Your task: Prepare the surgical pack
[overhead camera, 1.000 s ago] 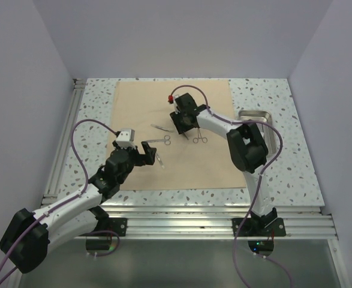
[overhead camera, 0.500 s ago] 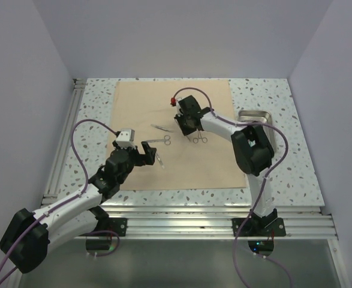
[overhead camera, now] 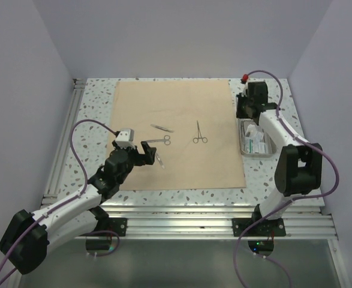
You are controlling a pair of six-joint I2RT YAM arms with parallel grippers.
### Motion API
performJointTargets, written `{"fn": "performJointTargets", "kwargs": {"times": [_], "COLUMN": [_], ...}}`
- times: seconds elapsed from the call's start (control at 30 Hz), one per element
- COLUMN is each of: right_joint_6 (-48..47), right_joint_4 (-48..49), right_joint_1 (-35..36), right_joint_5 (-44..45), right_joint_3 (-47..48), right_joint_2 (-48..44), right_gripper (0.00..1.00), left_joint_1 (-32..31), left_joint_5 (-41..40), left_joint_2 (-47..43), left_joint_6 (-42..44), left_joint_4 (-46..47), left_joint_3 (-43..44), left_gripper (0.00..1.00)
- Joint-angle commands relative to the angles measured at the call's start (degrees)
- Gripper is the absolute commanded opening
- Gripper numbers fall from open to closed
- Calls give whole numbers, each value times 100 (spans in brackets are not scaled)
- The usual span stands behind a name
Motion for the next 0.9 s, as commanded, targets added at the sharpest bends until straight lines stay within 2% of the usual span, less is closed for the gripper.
{"fn": "performJointTargets", "kwargs": {"times": [0.0,0.13,0.27,0.57,0.7,0.73,0.83,0.87], "right_joint_6": [243,340,445,516,577,577,542,533], "right_joint_4": [-82,-21,58,-21,-82,-65,-100,-109], "right_joint_1": [-365,-743,-1014,-1121,-1113,-1121,-1121,-1113], "right_joint_5": [49,654,805,1087,1060,1139,1157,1105], "right_joint_3": [-364,-759,-1006,-998,-918,-927,-875,-848], "right_joint_2": [-307,-369,-273,403,370,334,141,97], "right_gripper": [0,0,0,1,15,31,44,45], "left_joint_1": [15,15,15,15,15,15,15,15], "left_joint_5": [-52,-17,10,45,36,27,1,1], "left_joint_2": [-97,-70,-35,0,-9,-26,-44,-53], "left_joint_6": [70,53,44,35,35,35,35,44], "left_joint_4": [168,194,203,247,238,229,212,212], "left_joint_3": [73,64,64,56,56,47,56,56], "left_gripper": [100,100,100,100,100,100,100,100]}}
